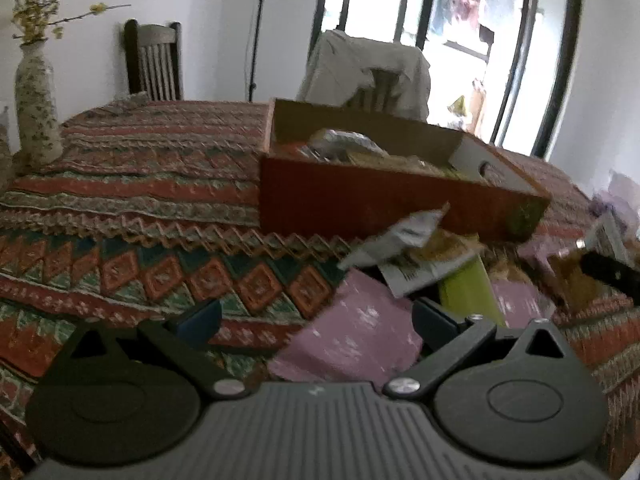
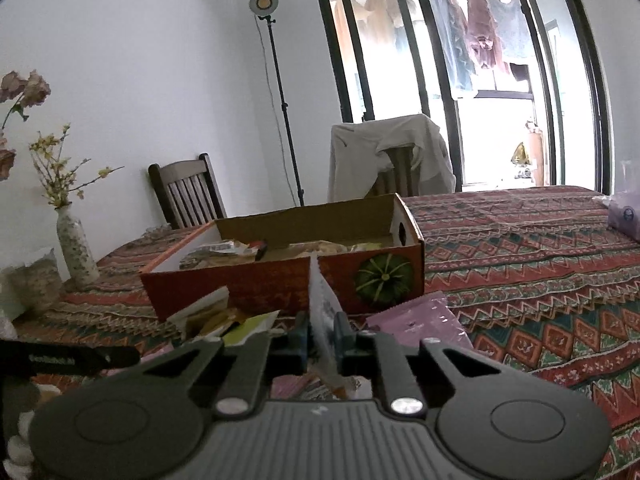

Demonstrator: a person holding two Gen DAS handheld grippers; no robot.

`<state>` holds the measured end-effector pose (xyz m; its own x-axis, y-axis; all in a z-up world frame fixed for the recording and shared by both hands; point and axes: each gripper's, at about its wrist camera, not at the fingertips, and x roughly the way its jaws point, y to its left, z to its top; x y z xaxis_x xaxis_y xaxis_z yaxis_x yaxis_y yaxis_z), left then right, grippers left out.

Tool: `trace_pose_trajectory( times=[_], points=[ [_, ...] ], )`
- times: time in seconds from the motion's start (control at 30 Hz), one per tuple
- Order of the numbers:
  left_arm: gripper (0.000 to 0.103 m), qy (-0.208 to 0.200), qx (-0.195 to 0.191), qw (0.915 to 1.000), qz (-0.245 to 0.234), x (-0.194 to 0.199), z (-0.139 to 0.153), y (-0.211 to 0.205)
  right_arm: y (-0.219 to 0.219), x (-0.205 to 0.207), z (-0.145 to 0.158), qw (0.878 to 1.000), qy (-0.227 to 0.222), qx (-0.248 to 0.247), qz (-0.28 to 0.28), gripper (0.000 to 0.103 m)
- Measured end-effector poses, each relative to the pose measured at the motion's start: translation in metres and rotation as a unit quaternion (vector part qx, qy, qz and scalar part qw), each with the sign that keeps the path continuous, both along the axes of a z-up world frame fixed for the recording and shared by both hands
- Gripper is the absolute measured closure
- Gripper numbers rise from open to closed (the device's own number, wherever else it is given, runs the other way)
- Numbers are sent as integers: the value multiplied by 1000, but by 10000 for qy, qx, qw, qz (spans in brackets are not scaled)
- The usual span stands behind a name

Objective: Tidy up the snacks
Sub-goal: 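Grasp a white packet with the right tool while the left tool reaches a pink packet, then grasp the pink packet with the left tool, then carry the pink packet and white packet over the box with both tools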

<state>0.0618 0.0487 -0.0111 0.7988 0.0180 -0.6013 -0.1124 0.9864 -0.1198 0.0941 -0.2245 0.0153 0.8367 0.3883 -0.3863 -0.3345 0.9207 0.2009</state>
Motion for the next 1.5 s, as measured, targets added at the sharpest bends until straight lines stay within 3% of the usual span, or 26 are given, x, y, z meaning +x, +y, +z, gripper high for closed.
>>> trace_pose_trajectory(
  times=[0.43, 0.6, 0.7, 0.77, 0.9, 1.03, 1.2, 1.5],
  points=[
    [0, 488, 577, 9971, -72, 19, -20, -30, -5, -6, -2, 9999, 26, 78, 70, 91],
    [0, 491, 515, 9975, 30, 21, -20, -29, -4, -7, -4, 9999, 52, 98, 126, 91],
    [8, 449, 596, 9972, 9, 18, -19, -33, -3, -8, -6, 9998, 64, 86, 153, 91],
    [22, 376, 602, 9975, -27, 15, -18, -34, -4, -9, -6, 9998, 73, 82, 152, 91],
    [23, 312, 545, 9980, 11, 12, -17, -33, -5, -11, -5, 9998, 58, 85, 158, 91],
    [35, 254, 509, 9984, 15, 8, -15, -32, -6, -13, -5, 9998, 44, 89, 163, 91],
    [40, 139, 413, 9990, -47, 0, -11, -30, -6, -14, -3, 9998, 30, 90, 167, 91],
    [41, -205, 364, 9991, 26, -18, 7, -23, -3, -19, 5, 9998, -69, 66, 192, 91]
  ],
)
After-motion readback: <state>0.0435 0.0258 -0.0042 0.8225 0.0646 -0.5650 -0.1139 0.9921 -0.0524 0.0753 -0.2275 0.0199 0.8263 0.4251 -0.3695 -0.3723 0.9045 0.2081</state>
